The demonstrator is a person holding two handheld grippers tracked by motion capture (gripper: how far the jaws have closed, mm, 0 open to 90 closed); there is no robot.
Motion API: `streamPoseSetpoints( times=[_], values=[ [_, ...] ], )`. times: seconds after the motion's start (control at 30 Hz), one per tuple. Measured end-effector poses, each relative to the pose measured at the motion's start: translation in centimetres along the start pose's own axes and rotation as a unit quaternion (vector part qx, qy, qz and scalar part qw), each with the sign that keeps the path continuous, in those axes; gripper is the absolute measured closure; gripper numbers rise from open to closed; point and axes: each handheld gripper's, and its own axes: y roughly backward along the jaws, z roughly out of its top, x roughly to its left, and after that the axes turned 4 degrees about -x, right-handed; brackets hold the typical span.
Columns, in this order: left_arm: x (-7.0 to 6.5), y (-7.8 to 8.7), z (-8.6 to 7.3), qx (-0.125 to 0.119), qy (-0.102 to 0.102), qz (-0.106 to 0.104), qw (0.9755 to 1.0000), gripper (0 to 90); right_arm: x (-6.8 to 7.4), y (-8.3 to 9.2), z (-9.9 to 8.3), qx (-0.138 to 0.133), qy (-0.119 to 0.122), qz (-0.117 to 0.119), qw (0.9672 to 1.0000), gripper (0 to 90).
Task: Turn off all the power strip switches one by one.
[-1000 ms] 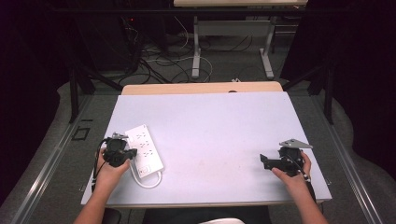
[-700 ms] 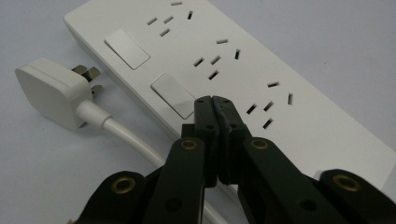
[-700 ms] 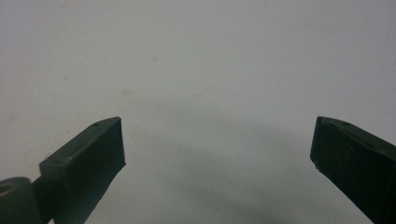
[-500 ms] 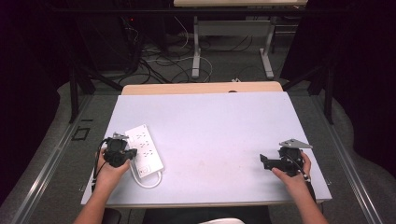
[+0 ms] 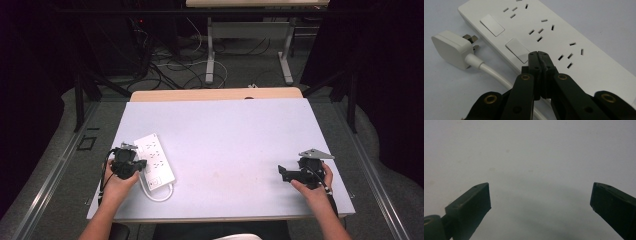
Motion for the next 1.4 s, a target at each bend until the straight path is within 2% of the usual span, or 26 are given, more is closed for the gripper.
streamPoseSetpoints(
  times=[0.13, 0.33, 0.47, 1.0, 1.2, 1.4],
  values=[
    [0.1, 0.1, 0.0, 0.005, 0.001, -0.003, 1.0000, 89.8, 0.1, 0.0, 0.0, 0.001, 0.000, 0.001, 1.0000, 2.6],
    [-0.2, 0.0, 0.1, 0.000, -0.003, 0.009, 1.0000, 89.8, 0.0, 0.0, 0.0, 0.002, -0.002, 0.000, 1.0000, 2.6],
    [-0.2, -0.1, 0.4, 0.006, 0.000, 0.002, 1.0000, 89.8, 0.0, 0.0, -0.1, 0.001, -0.003, -0.001, 1.0000, 2.6],
    [0.1, 0.7, 3.4, -0.032, -0.004, 0.011, 0.9994, 89.8, -0.1, 0.0, -0.1, 0.000, -0.006, -0.005, 1.0000, 2.7],
    [0.0, 0.6, 4.5, -0.040, -0.006, 0.020, 0.9990, 89.8, -0.1, 0.0, -0.1, 0.000, -0.006, -0.005, 1.0000, 2.7],
    [0.4, 0.4, 5.2, -0.040, 0.001, 0.017, 0.9990, 89.8, -0.1, 0.0, -0.1, -0.003, -0.007, -0.008, 0.9999, 2.7]
  ],
)
